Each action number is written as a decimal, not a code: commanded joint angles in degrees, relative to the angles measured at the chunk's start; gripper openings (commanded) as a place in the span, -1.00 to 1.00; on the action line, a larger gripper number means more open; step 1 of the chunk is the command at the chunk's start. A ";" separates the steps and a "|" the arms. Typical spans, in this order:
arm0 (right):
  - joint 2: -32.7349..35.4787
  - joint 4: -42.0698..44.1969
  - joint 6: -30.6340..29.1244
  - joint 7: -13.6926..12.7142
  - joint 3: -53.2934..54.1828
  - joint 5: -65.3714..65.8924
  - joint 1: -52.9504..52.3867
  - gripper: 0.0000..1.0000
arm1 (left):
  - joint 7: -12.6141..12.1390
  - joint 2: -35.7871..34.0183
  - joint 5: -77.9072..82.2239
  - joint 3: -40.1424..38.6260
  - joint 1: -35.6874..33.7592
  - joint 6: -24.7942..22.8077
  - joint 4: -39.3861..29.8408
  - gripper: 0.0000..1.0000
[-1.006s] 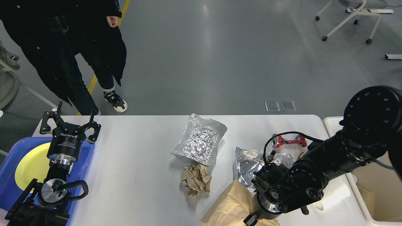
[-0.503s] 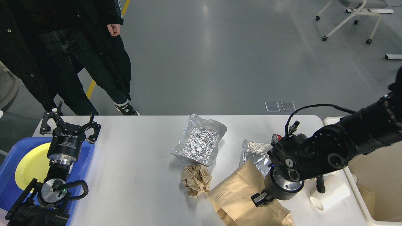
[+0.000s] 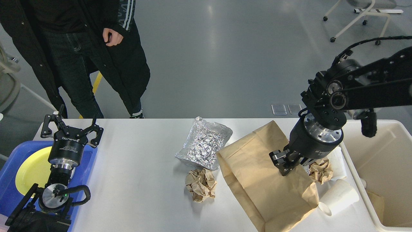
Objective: Tidy desktop
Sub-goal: 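Lift the brown paper bag and carry it into the white bin, then open the right gripper inside the bin to release the bag, then bring the right gripper back over the flat silver foil bag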
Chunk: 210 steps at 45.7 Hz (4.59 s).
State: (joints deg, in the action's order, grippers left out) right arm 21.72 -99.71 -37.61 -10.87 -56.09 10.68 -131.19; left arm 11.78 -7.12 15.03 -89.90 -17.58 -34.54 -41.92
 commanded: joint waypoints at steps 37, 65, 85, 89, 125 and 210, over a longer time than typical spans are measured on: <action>21.25 27.71 1.40 -0.03 -22.31 -6.72 9.45 -1.00 | 0.00 0.00 0.00 -0.01 0.00 0.00 0.00 0.93; 17.93 67.44 44.20 -0.03 2.91 -7.25 73.07 -1.00 | 0.00 0.00 0.00 -0.01 0.00 0.00 0.00 0.93; 0.52 91.45 49.12 -0.03 14.87 -7.25 97.09 -1.00 | 0.09 0.00 0.00 -0.01 0.00 0.00 0.00 0.93; 0.25 91.45 49.12 -0.03 14.78 -7.16 97.17 -1.00 | 0.09 0.00 0.00 -0.01 0.00 0.00 0.00 0.93; -2.12 90.75 52.37 -0.03 14.70 -6.46 99.46 0.56 | 0.09 0.00 0.00 -0.01 0.00 0.00 0.00 0.93; -1.41 14.22 -9.15 -0.91 -10.53 -4.17 -0.01 1.00 | 0.09 0.00 0.00 -0.01 0.00 0.00 0.00 0.93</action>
State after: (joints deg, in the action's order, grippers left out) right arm 22.55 -80.78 -46.46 -11.78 -67.16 6.72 -127.40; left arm 11.84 -7.12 15.03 -89.91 -17.57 -34.55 -41.92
